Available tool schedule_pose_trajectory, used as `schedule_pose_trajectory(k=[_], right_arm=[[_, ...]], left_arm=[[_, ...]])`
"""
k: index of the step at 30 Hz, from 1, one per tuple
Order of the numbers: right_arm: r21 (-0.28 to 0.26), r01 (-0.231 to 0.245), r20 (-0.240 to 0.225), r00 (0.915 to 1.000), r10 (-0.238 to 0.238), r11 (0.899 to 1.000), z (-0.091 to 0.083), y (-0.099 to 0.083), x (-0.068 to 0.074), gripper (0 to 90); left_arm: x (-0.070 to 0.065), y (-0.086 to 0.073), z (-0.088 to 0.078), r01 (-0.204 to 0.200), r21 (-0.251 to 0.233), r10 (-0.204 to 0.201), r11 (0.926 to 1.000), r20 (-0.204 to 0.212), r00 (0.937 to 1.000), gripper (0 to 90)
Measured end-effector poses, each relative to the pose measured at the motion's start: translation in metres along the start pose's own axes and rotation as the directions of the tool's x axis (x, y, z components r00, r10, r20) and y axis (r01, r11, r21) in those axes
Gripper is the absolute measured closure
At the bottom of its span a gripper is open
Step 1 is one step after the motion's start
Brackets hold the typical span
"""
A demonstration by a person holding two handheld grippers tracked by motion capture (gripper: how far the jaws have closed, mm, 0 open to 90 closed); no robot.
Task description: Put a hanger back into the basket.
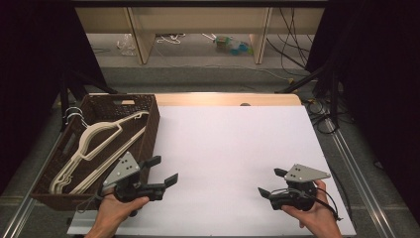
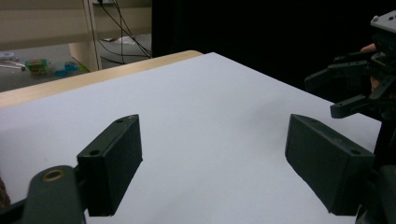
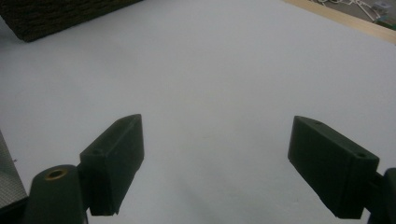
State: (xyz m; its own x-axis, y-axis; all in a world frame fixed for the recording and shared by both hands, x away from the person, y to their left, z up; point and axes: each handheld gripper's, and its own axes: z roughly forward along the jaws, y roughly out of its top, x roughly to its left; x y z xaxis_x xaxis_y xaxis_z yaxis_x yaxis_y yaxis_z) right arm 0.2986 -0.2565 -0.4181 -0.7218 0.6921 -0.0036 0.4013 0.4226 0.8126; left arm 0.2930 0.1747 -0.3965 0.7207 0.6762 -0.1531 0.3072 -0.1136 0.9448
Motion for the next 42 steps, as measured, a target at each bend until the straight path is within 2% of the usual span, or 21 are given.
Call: schedule_pose_trajectory(k=[2, 3, 4, 7, 8, 9, 12, 13, 14, 15, 16, 20, 21, 26, 28, 29, 31, 36, 38, 39, 42], right_arm=[[-0.021, 0.003, 0.017, 0.9999, -0.002, 1.000, -0.001, -0.001, 0.001, 19.4], [-0.027, -0.008, 0.009, 0.9999, 0.008, 1.000, -0.002, -0.002, 0.001, 19.3], [-0.033, -0.017, 0.004, 0.9998, 0.017, 0.999, -0.002, -0.003, 0.002, 19.2], [-0.050, -0.014, -0.002, 0.9999, 0.014, 0.999, -0.004, -0.006, 0.004, 18.8], [-0.051, -0.017, -0.010, 0.9998, 0.016, 0.999, -0.004, -0.007, 0.006, 18.0], [-0.054, -0.021, -0.008, 0.9998, 0.020, 0.998, -0.004, -0.008, 0.007, 17.9], [-0.072, -0.017, -0.009, 0.9998, 0.017, 0.997, -0.005, -0.011, 0.012, 17.5], [-0.082, -0.017, -0.012, 0.9998, 0.016, 0.996, -0.006, -0.013, 0.013, 17.4], [-0.086, -0.019, -0.011, 0.9998, 0.018, 0.996, -0.007, -0.014, 0.015, 17.1], [-0.091, -0.016, -0.008, 0.9999, 0.015, 0.996, -0.008, -0.016, 0.016, 17.0], [-0.101, -0.011, -0.002, 0.9999, 0.011, 0.995, -0.009, -0.018, 0.017, 16.9], [-0.107, -0.028, -0.012, 0.9996, 0.027, 0.994, -0.014, -0.025, 0.021, 16.9], [-0.115, -0.031, -0.006, 0.9995, 0.030, 0.993, -0.016, -0.026, 0.021, 16.9], [-0.148, -0.034, 0.023, 0.9990, 0.038, 0.988, -0.021, -0.028, 0.021, 16.8], [-0.143, -0.041, 0.015, 0.9989, 0.043, 0.989, -0.021, -0.028, 0.020, 16.9], [-0.135, -0.040, 0.024, 0.9988, 0.044, 0.990, -0.021, -0.028, 0.020, 16.9], [-0.143, -0.035, 0.022, 0.9990, 0.038, 0.989, -0.019, -0.029, 0.020, 16.9], [-0.149, -0.040, 0.028, 0.9986, 0.045, 0.988, -0.021, -0.028, 0.019, 16.9], [-0.159, -0.040, 0.029, 0.9985, 0.046, 0.987, -0.020, -0.028, 0.019, 16.9], [-0.160, -0.038, 0.029, 0.9986, 0.043, 0.986, -0.020, -0.028, 0.019, 16.9], [-0.135, -0.037, 0.027, 0.9988, 0.041, 0.990, -0.021, -0.028, 0.020, 16.9]], left_arm=[[-0.003, -0.006, 0.002, -0.014, 0.010, 0.014, 0.9998, 0.004, 0.9999, 17.1], [-0.006, -0.009, 0.002, -0.006, 0.012, 0.006, 0.9999, 0.000, 1.0000, 17.2], [-0.007, -0.012, 0.003, -0.017, 0.015, 0.017, 0.9997, 0.003, 0.9999, 17.1], [-0.011, -0.020, 0.003, 0.012, 0.011, -0.013, 0.9999, 0.008, 0.9999, 17.2], [-0.011, -0.022, 0.003, -0.006, 0.017, 0.006, 0.9998, 0.007, 1.0000, 17.2], [-0.012, -0.025, 0.003, 0.011, 0.019, -0.012, 0.9997, 0.005, 0.9999, 17.2], [-0.010, -0.031, 0.002, -0.005, 0.029, 0.005, 0.9996, 0.009, 1.0000, 17.2], [-0.011, -0.033, 0.001, 0.017, 0.025, -0.017, 0.9996, 0.004, 0.9999, 17.2], [-0.010, -0.034, 0.000, 0.015, 0.023, -0.015, 0.9996, 0.005, 0.9999, 17.2], [-0.010, -0.035, -0.001, 0.006, 0.019, -0.006, 0.9998, 0.005, 1.0000, 17.2], [-0.010, -0.035, -0.002, 0.019, 0.013, -0.019, 0.9997, 0.001, 0.9998, 17.2], [-0.008, -0.035, -0.006, 0.000, 0.001, 0.000, 1.0000, -0.012, 0.9999, 17.1], [-0.007, -0.035, -0.008, -0.021, 0.006, 0.021, 0.9998, -0.012, 0.9997, 17.1], [-0.006, -0.036, -0.009, -0.027, -0.005, 0.027, 0.9996, -0.004, 0.9996, 17.2], [-0.007, -0.036, -0.009, -0.029, 0.002, 0.029, 0.9996, -0.009, 0.9995, 17.2], [-0.008, -0.036, -0.008, -0.007, 0.001, 0.007, 1.0000, -0.011, 0.9999, 17.1], [-0.007, -0.036, -0.008, -0.021, 0.004, 0.021, 0.9998, -0.008, 0.9997, 17.2], [-0.008, -0.036, -0.008, -0.002, -0.001, 0.002, 1.0000, -0.013, 0.9999, 17.1], [-0.008, -0.036, -0.008, -0.002, 0.000, 0.002, 1.0000, -0.012, 0.9999, 17.1], [-0.006, -0.036, -0.008, -0.029, 0.003, 0.029, 0.9996, -0.002, 0.9996, 17.2], [-0.007, -0.036, -0.007, -0.022, 0.006, 0.022, 0.9997, -0.002, 0.9997, 17.1]])
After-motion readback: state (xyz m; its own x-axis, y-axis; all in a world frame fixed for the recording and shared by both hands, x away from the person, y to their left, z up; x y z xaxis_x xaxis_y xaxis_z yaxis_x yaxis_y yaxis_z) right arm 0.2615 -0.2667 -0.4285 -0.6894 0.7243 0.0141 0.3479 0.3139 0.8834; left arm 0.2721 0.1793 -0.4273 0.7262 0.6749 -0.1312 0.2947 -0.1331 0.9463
